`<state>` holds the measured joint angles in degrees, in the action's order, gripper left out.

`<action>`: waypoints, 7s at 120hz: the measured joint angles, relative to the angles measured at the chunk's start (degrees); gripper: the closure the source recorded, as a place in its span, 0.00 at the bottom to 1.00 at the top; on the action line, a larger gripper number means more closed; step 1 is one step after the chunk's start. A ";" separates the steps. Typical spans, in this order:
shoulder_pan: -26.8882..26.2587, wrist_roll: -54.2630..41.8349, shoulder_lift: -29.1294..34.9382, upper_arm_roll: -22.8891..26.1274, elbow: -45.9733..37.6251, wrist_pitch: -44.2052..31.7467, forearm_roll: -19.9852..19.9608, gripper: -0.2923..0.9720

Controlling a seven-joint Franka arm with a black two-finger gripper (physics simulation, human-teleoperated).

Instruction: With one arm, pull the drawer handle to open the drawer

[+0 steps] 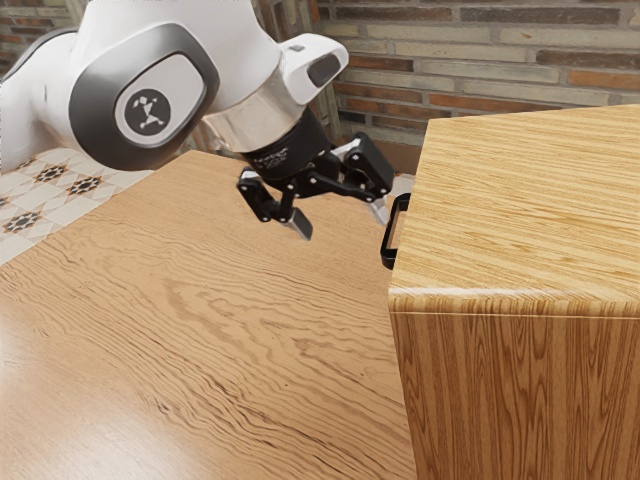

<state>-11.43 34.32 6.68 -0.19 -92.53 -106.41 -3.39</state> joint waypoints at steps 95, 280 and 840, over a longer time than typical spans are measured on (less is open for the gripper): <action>-0.37 -6.59 0.24 0.12 -4.51 -5.51 -2.93 0.31; 2.06 -1.62 4.04 0.10 -8.26 -5.64 1.91 0.57; 15.54 -0.29 14.90 -4.28 -19.90 -5.49 7.63 0.55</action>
<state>4.11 34.03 21.58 -4.47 -112.43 -111.90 4.24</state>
